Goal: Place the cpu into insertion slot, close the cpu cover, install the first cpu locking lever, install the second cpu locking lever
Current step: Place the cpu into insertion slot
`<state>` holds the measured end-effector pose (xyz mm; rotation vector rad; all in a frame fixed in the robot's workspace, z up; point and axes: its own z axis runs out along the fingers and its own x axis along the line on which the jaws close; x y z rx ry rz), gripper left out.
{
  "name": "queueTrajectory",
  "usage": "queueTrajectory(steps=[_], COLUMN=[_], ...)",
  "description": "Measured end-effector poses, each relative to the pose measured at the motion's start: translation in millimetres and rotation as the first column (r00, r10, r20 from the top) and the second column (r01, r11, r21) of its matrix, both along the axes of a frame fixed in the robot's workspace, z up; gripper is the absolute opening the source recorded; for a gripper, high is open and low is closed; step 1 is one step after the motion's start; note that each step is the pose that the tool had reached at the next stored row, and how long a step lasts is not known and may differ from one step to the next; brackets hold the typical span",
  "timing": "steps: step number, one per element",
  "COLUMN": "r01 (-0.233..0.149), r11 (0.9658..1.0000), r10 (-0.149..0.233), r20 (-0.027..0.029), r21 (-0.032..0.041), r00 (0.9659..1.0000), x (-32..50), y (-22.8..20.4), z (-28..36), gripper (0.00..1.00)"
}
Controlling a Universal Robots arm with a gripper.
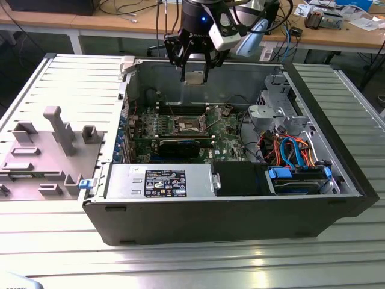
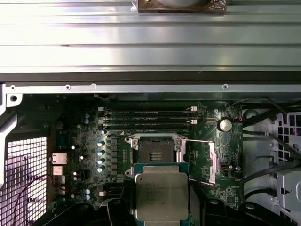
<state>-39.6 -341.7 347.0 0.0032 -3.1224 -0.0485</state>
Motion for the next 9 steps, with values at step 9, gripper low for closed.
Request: queueTrajectory(steps=[9], r01=[0.0], r11=[1.0], r10=[0.0], r20=[0.0], r21=[0.0], r00=[1.0], x=[0.0], y=[0.0], z=[-1.6], gripper=[0.55])
